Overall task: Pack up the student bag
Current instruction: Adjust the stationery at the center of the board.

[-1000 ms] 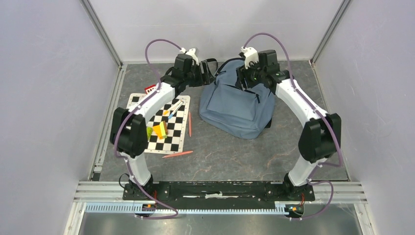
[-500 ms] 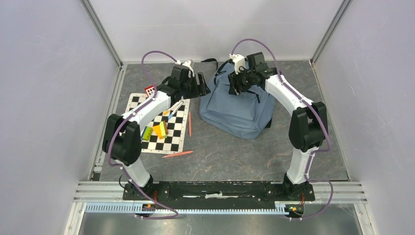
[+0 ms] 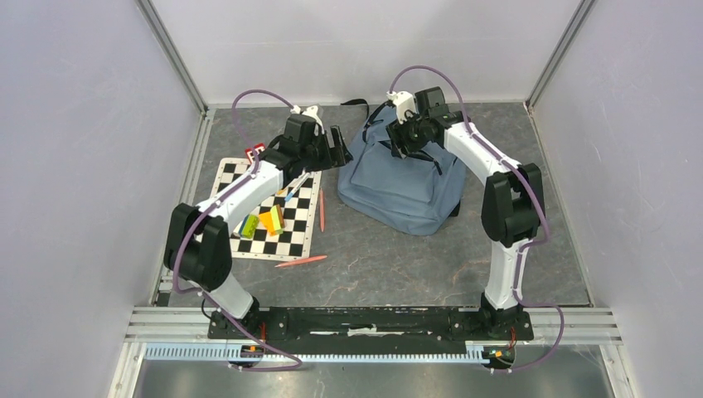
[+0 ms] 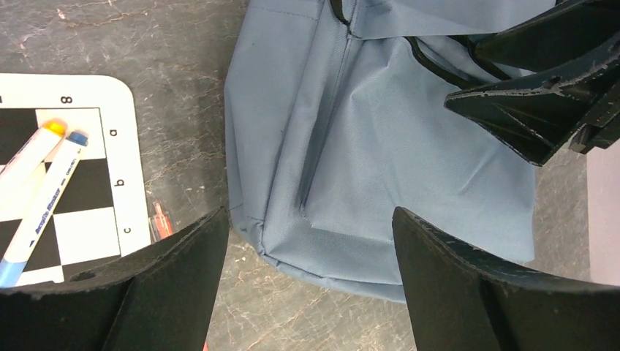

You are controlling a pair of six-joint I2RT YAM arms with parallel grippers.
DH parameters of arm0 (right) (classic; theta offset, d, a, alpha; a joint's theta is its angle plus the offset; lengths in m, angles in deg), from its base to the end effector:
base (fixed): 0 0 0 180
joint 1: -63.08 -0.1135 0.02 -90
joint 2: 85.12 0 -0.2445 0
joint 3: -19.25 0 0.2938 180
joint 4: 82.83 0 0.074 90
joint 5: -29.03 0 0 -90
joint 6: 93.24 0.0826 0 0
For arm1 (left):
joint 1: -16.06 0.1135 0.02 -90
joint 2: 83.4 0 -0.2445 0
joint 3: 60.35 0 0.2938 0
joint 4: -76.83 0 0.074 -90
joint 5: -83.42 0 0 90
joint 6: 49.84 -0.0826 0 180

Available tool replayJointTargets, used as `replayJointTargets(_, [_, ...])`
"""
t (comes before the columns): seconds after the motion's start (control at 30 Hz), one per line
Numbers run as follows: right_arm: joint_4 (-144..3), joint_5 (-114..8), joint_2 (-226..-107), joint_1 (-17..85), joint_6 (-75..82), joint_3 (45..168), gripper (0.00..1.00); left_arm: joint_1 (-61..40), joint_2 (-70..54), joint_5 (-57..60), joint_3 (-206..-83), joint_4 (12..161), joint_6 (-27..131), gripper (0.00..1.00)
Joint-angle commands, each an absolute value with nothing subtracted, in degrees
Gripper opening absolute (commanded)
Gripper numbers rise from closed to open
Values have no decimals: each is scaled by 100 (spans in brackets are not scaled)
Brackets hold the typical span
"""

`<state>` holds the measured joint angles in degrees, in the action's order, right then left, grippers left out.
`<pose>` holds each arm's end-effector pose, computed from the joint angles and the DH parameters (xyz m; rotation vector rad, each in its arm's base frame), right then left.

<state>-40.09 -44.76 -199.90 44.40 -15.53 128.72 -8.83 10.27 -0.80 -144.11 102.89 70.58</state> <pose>0.4829 0.1876 0.1943 -0.7666 2.2765 0.3923 0.4060 -0.1976 0.2152 -0.0512 2.2712 -0.6390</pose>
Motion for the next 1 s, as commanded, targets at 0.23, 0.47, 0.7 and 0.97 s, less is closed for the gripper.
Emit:
replayJointTargets(0.23, [-3653,-4341,-20345,4540,-1627,12896,64,-889,599,-344,-14202,10171,7177,89])
replayJointTargets(0.47, [-3493,-4953,-20204,4857,-1385,12609,71,-881,603,-369,-14183,10175,7127,89])
replayJointTargets(0.7, [-2897,-4173,-20388,5058,-1694,12549,71,-873,626,-368,-14235,10188,7027,90])
replayJointTargets(0.97, [-2711,-2852,-20350,5033,-1773,11868,68,-883,758,-178,-14258,10184,6968,90])
